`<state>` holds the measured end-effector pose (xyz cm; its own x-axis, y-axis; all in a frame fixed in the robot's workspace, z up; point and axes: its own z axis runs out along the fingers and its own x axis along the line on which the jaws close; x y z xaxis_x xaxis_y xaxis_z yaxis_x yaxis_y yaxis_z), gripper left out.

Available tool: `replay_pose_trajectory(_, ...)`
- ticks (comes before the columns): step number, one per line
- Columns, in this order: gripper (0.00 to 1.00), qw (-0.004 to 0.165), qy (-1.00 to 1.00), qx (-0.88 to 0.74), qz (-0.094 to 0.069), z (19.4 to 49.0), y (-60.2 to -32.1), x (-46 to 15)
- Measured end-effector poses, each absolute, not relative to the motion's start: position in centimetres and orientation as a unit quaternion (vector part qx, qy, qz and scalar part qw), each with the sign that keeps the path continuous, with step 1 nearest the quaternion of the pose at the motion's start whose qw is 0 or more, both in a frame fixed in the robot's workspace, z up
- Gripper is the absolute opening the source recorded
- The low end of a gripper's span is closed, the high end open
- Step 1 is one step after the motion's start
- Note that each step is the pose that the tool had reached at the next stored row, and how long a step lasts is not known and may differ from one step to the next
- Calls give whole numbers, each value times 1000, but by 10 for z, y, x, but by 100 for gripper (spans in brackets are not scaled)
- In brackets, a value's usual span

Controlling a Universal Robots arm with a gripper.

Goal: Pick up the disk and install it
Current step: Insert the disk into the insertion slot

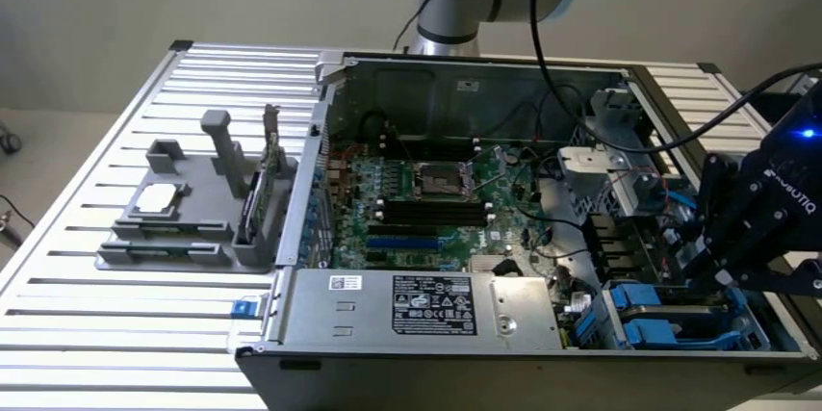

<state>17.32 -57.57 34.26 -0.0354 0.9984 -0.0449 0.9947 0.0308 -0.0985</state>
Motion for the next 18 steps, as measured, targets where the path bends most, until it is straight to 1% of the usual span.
replay_pose_trajectory(18, 17, 15, -717, -694, 55, 341, -573, 175)
